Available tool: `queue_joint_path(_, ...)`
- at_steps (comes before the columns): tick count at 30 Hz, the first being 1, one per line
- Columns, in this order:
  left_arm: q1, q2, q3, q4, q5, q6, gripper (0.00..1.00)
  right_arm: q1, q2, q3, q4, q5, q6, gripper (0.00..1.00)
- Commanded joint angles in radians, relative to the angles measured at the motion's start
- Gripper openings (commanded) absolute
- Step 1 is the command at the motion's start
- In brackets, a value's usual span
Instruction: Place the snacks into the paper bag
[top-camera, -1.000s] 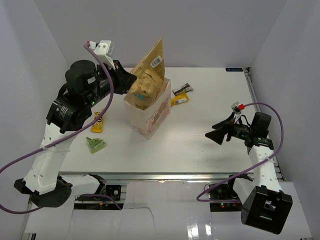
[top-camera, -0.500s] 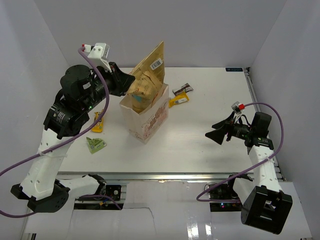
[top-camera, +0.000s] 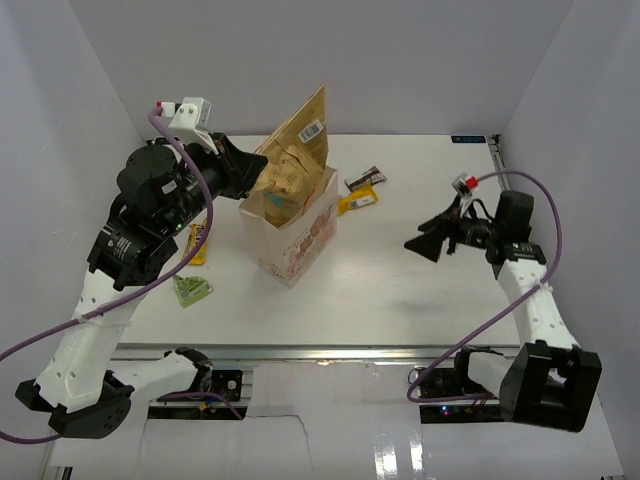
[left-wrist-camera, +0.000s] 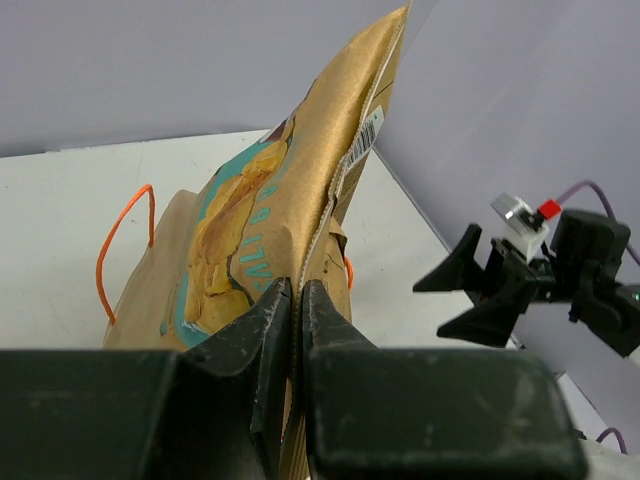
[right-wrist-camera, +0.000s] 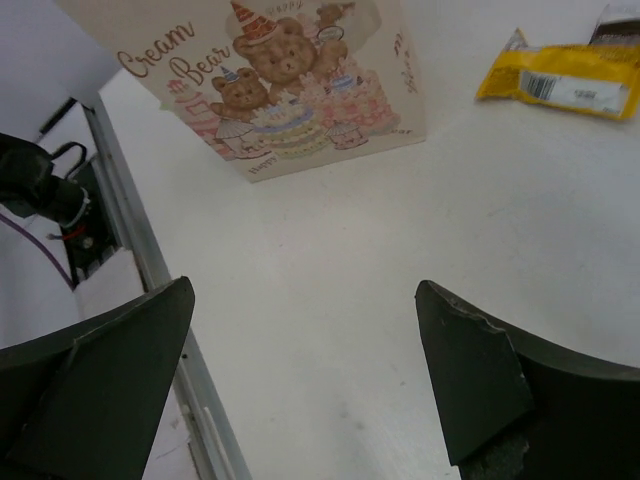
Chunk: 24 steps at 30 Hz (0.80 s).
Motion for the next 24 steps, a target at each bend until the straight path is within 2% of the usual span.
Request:
queue_joint_path(1,0.006,-0.08,-0.034,0.091,-0.043,-0.022,0.0,0.158,0.1,0.276,0.003,0.217,-0.028,0.97)
queue_joint_path(2,0.006,-0.088,-0.051,0.092,-0.046,-0.028,0.0,0.206,0.181,0.421,-0.022,0.262,-0.031,0.96)
queue_joint_path(4,0.006,-0.108,-0.065,0.092,-0.052,-0.032,0.0,0.295,0.274,0.576,-0.111,0.349,-0.031,0.94)
queue_joint_path(5,0.006,-0.112,-0.077,0.094,-0.052,-0.04,0.0,0.323,0.362,0.724,-0.139,0.391,-0.028,0.92)
queue_joint_path(8,0.006,-0.131,-0.106,0.105,-0.054,-0.052,0.0,0.409,0.491,0.928,-0.189,0.438,-0.041,0.91)
queue_joint_path(12,0.006,-0.149,-0.125,0.115,-0.06,-0.061,0.0,0.539,0.577,1.013,-0.197,0.487,-0.169,0.92)
queue_joint_path(15,0.006,-0.155,-0.126,0.114,-0.066,-0.063,0.0,0.59,0.637,1.048,-0.196,0.518,-0.206,0.91)
queue_joint_path(24,0.006,-0.174,-0.16,0.123,-0.066,-0.075,0.0,0.663,0.764,1.165,-0.179,0.61,-0.262,0.88)
